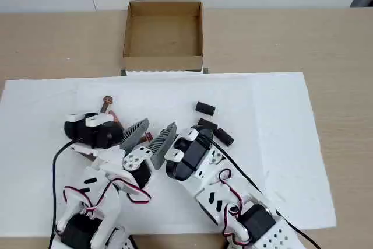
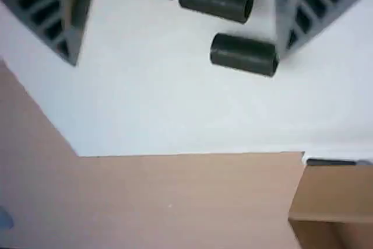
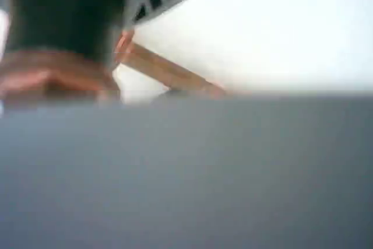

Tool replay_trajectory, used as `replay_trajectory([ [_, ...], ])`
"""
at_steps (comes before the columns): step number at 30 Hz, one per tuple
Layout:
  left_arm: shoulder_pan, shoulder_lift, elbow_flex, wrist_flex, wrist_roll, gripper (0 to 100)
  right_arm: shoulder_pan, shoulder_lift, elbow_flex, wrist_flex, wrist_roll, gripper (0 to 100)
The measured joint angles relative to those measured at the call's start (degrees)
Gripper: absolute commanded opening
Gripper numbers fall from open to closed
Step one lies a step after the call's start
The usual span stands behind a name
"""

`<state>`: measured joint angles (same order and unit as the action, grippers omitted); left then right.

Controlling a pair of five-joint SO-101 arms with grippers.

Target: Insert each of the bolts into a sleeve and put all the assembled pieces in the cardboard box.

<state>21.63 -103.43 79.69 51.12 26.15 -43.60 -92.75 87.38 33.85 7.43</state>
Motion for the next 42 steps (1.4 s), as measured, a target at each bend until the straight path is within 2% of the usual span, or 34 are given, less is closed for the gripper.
replay_trajectory([
  [3, -0.4, 0.0, -1.0, 0.0, -2.4, 0, 0.4, 0.0, 0.0, 0.0, 0.0, 0.2],
  [14, -15.6, 0.0, 1.7, 0.0, -16.4, 1, 16.2, 0.0, 0.0, 0.0, 0.0, 0.3],
  [19, -20.5, 0.0, 7.0, 0.0, -17.5, 1, 22.9, 0.1, 2.7, -0.1, 0.0, 0.3],
  [24, -21.2, 0.0, 11.9, 0.0, -17.8, 1, 28.2, 0.1, 5.6, -0.1, 0.0, 0.2],
  [27, -21.2, 0.0, 14.5, 0.0, -19.2, 1, 30.0, 0.1, 5.5, 0.5, -3.4, 0.2],
  [30, -21.2, 0.0, 16.4, 0.0, -22.2, 1, 29.8, 0.1, 2.6, 6.3, -7.4, 0.2],
  [36, -21.2, 0.0, 16.5, 0.0, -23.4, 1, 29.8, 0.4, -5.5, 17.8, -8.4, 0.2],
  [42, -21.2, 0.0, 16.5, 0.0, -23.6, 1, 29.8, 9.3, -14.4, 20.0, -8.7, 0.2],
])
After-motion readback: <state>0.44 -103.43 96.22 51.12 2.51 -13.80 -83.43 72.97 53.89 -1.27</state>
